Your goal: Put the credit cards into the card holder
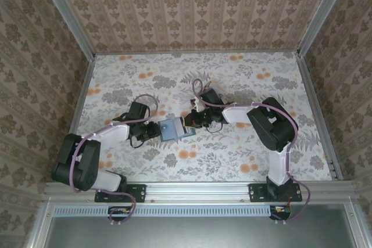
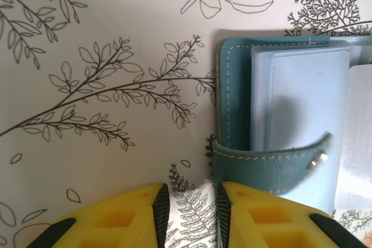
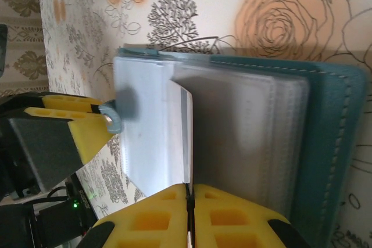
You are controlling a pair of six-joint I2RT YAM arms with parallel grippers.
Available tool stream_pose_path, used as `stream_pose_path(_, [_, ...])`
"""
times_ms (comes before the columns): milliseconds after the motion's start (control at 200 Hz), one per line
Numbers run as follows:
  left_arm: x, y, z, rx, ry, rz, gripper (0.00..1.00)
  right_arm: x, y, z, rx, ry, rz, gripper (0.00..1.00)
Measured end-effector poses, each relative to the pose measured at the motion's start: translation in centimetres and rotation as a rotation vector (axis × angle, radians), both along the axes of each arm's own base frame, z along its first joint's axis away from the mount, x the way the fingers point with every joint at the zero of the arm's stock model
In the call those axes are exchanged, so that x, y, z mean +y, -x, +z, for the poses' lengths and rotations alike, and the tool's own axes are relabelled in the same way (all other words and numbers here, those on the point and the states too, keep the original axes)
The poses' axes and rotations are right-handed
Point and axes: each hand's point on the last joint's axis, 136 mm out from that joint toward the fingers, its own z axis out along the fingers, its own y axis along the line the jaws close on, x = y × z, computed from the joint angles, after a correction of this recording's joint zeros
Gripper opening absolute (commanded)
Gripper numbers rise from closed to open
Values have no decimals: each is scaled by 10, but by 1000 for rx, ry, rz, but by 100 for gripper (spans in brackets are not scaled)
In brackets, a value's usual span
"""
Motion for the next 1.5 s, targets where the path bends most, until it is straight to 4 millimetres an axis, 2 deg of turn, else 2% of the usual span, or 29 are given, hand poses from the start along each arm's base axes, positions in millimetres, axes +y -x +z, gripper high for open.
stream_pose_path(410, [-8,-4,-4,28,-18,-21,22,5,-3,3,25,-27,2,10])
stream_pose_path(1090, [-20,-13,-2,-2,11,-35,20,15,-9,1,32,-36,5,10])
stream_pose_path(1500, [-28,-17,-2,-37,8,-51,18,4,-14,-2,-51,10,-78,9])
